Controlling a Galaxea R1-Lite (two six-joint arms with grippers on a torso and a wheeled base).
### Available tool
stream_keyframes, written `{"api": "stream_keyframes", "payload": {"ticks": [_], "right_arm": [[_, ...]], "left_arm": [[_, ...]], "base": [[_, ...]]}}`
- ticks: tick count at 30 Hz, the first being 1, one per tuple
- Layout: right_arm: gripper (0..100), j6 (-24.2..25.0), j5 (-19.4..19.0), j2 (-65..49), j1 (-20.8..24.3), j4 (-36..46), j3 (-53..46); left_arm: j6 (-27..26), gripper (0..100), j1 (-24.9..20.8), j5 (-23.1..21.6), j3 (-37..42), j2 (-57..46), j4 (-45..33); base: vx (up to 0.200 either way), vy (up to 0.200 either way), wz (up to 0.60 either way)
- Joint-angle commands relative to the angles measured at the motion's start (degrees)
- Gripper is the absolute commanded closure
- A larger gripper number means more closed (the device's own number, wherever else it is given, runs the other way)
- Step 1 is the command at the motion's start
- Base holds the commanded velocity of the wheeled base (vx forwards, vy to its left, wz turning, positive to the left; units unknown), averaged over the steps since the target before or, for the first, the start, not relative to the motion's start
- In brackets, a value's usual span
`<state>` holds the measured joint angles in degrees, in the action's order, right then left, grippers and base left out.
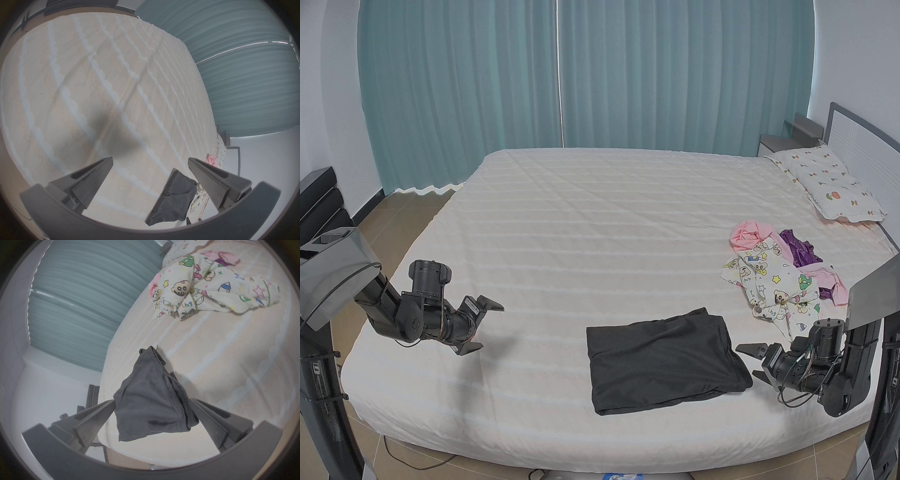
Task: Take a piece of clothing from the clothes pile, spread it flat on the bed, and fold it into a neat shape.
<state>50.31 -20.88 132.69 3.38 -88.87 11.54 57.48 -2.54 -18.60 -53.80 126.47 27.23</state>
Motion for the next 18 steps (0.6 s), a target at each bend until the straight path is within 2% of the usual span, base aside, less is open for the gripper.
{"api": "stream_keyframes", "payload": {"ticks": [1, 14, 18], "right_arm": [[0, 0.6, 0.1, 2.0, 0.1, -1.1, -0.5], [0, 0.6, 0.1, 2.3, 0.3, -1.1, -0.5], [0, 0.5, 0.1, 2.3, 0.4, -1.1, -0.5]], "left_arm": [[-0.1, 0, 0.0, 0.0, 0.2, 0.0, 0.0], [-0.1, 0, 0.0, 0.0, 0.1, 0.0, 0.0], [-0.1, 0, -0.5, 0.1, 0.2, 0.0, 0.0]], "base": [[-0.200, 0.000, 0.00], [0.000, 0.000, 0.00], [0.000, -0.200, 0.00]]}}
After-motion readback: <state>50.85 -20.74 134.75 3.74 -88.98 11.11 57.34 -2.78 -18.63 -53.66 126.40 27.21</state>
